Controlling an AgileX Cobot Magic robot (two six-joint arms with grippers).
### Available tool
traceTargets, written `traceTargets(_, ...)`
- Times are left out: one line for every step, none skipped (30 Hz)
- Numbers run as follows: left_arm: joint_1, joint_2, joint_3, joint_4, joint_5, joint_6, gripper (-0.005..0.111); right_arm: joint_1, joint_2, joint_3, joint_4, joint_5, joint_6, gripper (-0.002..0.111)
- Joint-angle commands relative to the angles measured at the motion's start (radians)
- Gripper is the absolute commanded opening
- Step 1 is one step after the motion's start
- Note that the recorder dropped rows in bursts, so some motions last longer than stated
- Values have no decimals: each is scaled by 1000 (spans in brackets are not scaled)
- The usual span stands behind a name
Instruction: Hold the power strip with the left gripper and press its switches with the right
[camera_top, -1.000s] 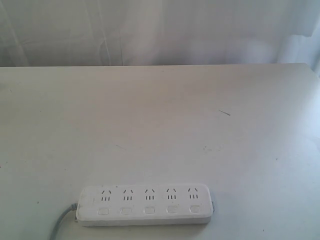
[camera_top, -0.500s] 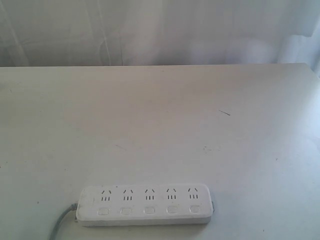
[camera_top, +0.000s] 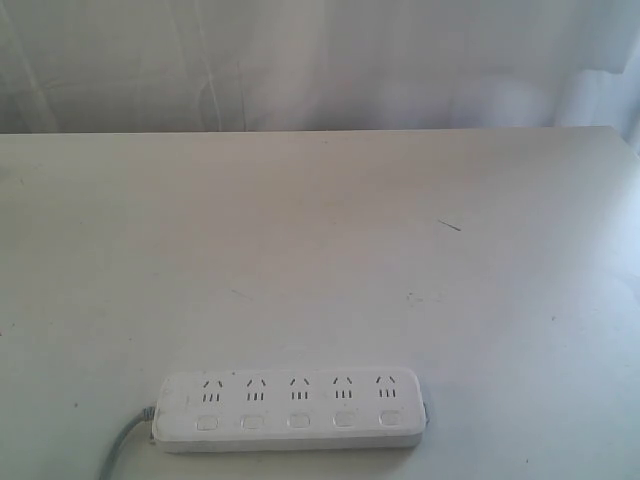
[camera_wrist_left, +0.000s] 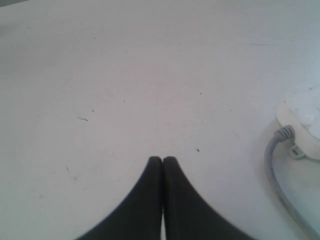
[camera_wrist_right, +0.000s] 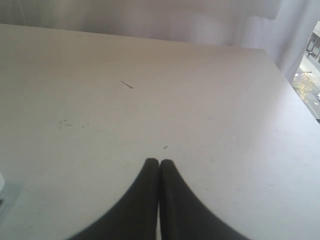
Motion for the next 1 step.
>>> traceTargets(-8, -3, 1, -10, 0, -2, 0, 2, -5, 2, 2, -4, -4, 0)
